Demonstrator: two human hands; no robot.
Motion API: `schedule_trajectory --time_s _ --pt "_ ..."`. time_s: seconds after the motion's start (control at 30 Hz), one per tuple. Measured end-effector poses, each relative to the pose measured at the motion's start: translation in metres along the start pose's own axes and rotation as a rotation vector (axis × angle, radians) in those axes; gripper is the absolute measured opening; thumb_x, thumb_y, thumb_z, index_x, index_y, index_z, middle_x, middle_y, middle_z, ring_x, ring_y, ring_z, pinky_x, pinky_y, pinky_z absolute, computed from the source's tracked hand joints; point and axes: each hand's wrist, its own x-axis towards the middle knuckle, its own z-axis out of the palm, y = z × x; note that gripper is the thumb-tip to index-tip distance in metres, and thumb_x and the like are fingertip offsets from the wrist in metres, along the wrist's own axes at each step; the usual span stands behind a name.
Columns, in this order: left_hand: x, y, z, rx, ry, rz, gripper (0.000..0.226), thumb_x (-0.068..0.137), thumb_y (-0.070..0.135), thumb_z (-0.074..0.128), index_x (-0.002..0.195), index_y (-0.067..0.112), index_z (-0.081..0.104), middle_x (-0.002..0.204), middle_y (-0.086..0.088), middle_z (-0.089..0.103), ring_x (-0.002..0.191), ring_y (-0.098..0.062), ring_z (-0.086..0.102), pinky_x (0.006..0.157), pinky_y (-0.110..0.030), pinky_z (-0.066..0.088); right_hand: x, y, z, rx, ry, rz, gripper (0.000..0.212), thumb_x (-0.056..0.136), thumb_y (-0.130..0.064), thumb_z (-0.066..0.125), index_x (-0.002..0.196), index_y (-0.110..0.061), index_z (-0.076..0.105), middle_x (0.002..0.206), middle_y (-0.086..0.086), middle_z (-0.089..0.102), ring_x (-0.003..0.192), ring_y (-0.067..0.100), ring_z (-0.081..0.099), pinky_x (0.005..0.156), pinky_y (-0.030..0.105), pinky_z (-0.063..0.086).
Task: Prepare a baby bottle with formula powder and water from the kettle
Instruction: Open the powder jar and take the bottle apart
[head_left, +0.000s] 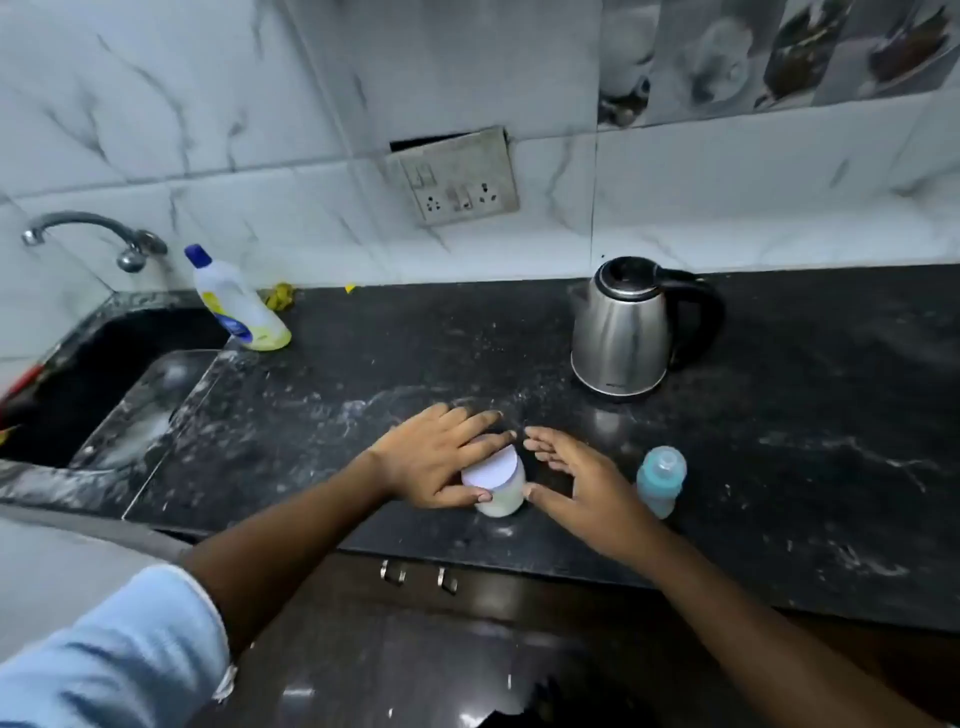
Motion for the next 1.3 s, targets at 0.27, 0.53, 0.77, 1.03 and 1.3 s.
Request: schedule_trajectory --time_s 0.27,0.53,0.77,1.03,1.3 --pt "0.033 -0.033 0.023 -0.013 -0.037 0.314 0.071 0.104 0.065 0.044 0.15 0.012 0.055 0.139 -0.023 0.059 0.096 -0.037 0.061 0.081 -0.048 0.052 0.04 0.037 0.045 -0.106 -0.136 0.243 0.126 0.055 -0.068 0.088 0.161 -0.042 0.023 0.159 -0.009 0.034 0.144 0.007 0.018 0.123 0.044 0.019" --pt "0.046 -0.017 0.044 -0.177 0.144 0.218 0.062 0.096 0.062 0.053 0.109 0.003 0.069 0.098 -0.018 0.065 0.075 -0.037 0.063 0.068 -0.043 0.052 0.046 0.057 0.068 -0.013 -0.036 0.305 0.093 0.054 -0.057 0.088 0.136 -0.048 0.046 0.122 -0.015 0.046 0.123 0.013 0.043 0.093 0.018 0.034" --pt "0.033 0.056 0.041 -0.307 0.118 -0.66 0.071 0.092 0.08 0.034 0.105 0.014 0.055 0.097 -0.011 0.064 0.081 -0.038 0.069 0.059 -0.039 0.045 0.047 0.05 0.071 -0.032 -0.006 0.342 0.11 0.046 -0.066 0.073 0.15 -0.046 0.042 0.114 -0.023 0.042 0.122 0.016 0.042 0.113 0.041 0.035" --pt "0.01 0.058 0.008 -0.518 -0.197 -1.073 0.078 0.095 0.087 0.034 0.103 0.014 0.062 0.108 -0.02 0.076 0.104 -0.045 0.071 0.076 -0.044 0.048 0.043 0.054 0.069 -0.014 -0.019 0.33 0.107 0.05 -0.072 0.079 0.148 -0.05 0.04 0.129 -0.015 0.048 0.133 0.016 0.037 0.116 0.042 0.027" --pt "0.042 0.025 -0.017 -0.617 -0.391 -0.344 0.09 0.086 0.021 0.086 0.161 0.033 0.039 0.169 -0.006 0.032 0.157 -0.029 0.028 0.127 -0.047 0.03 0.044 0.061 0.07 0.018 -0.049 0.362 0.105 0.065 -0.042 0.095 0.152 -0.043 0.036 0.134 -0.005 0.034 0.135 0.02 0.036 0.11 0.037 0.037"
